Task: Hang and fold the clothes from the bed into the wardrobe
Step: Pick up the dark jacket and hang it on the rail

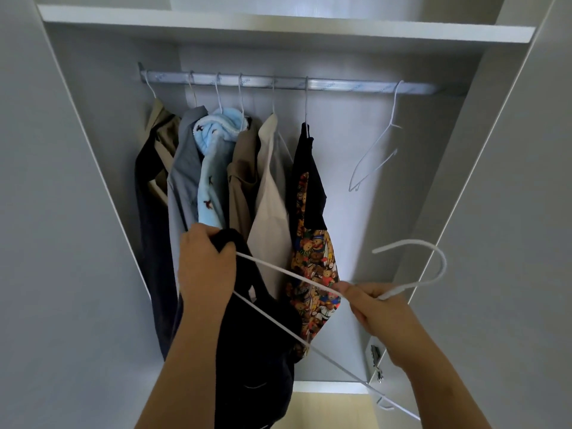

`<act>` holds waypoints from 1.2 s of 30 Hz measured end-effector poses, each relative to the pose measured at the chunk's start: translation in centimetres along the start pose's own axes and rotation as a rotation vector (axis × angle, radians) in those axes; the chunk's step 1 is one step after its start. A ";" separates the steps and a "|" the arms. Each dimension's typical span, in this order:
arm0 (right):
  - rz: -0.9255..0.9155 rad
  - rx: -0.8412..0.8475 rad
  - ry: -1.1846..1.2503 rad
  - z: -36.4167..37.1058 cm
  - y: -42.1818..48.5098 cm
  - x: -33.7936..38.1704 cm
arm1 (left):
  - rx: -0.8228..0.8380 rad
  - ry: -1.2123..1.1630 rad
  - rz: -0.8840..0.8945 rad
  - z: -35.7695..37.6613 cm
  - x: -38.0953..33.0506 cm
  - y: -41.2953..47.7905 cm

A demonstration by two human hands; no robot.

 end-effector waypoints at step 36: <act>-0.387 -0.460 0.070 -6.0 -0.9 5.0 | 0.182 0.168 0.481 2.5 -6.7 -2.2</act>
Point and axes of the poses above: each hand's wrist, its own y-axis towards the middle knuckle, its own z-axis out of the palm, x = y × z, the point moved 10 cm from there along y, towards the middle knuckle, and after that the axes turned 2 degrees about z, right-handed, at the moved point
